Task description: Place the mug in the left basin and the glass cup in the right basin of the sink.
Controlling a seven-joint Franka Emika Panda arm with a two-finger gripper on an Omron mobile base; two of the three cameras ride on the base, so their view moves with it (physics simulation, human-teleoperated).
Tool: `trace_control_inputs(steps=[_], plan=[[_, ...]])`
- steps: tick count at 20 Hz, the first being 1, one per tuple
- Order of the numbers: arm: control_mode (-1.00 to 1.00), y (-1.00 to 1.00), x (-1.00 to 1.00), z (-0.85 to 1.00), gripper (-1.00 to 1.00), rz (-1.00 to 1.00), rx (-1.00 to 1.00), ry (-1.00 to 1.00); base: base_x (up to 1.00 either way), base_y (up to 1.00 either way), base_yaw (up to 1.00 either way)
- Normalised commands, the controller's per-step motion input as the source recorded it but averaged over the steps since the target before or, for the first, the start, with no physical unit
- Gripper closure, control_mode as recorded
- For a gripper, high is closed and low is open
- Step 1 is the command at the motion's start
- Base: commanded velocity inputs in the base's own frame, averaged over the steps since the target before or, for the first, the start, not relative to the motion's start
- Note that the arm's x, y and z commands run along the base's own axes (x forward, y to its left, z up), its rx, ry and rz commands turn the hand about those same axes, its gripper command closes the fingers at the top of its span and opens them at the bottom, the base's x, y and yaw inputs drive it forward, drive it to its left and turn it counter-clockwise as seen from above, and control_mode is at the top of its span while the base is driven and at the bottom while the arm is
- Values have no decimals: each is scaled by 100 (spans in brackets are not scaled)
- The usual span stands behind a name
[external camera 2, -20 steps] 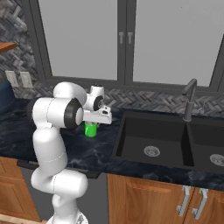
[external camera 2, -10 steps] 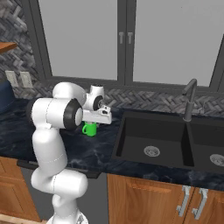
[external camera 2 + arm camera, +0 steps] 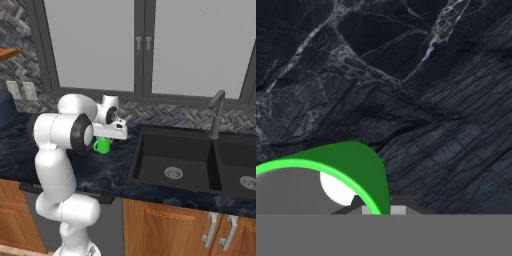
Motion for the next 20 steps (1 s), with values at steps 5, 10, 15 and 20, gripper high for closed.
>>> trace_control_inputs(steps=[5,10,15,20], plan=[[-100,-7,-6,13,100,0,0,0,0,0,0],[-100,-16,-10,12,100,0,0,0,0,0,0],[-100,-20,0,2,100,0,0,0,0,0,0],[-100,-28,-2,0,100,0,1,0,0,0,0]])
